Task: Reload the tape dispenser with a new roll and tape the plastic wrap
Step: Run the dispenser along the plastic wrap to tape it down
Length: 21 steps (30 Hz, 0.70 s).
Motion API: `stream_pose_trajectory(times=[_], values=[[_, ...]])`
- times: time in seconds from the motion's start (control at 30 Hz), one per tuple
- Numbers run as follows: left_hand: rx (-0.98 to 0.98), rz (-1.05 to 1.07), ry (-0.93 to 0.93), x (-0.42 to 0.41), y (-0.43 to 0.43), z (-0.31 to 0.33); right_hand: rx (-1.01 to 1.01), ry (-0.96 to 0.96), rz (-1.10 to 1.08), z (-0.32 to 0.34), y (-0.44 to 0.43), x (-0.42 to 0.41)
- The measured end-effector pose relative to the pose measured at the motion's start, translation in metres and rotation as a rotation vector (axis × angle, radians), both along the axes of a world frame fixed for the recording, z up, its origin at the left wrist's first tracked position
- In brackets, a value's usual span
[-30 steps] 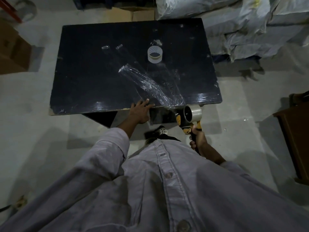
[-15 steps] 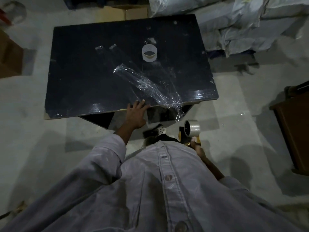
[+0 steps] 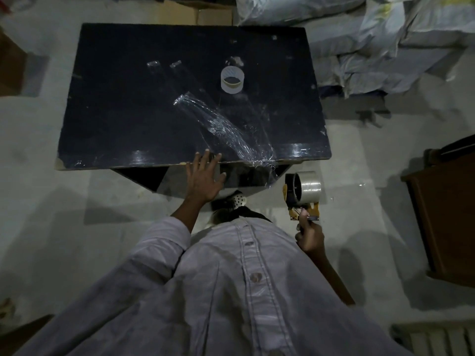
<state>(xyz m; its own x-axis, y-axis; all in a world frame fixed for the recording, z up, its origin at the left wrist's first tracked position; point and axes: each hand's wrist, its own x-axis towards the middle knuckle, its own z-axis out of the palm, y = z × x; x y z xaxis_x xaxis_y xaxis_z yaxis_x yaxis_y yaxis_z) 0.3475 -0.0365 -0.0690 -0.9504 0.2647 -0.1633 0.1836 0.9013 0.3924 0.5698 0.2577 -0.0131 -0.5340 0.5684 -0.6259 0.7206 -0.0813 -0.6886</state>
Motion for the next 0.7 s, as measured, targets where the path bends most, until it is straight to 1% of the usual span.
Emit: stream_pose_trajectory(times=[0.03,0.13,0.27,0.37,0.5,0.7], values=[[0.013,0.009,-0.009,0.001,0.003,0.001,0.014,0.027,0.004,0.004,0.000,-0.002],[0.011,0.031,-0.002,0.000,0.002,0.004,0.203,0.059,0.136,0.013,0.002,-0.018],[0.014,0.089,0.028,-0.003,-0.003,0.005,0.415,0.005,0.381,0.040,-0.004,-0.058],[-0.002,0.104,0.038,-0.005,-0.008,0.006,0.510,-0.005,0.480,0.051,-0.010,-0.094],[0.006,0.154,0.058,-0.008,-0.018,0.008,0.588,0.042,0.550,0.050,-0.019,-0.134],[0.037,0.236,0.096,-0.017,-0.030,0.018,0.622,0.103,0.738,0.043,-0.047,-0.174]])
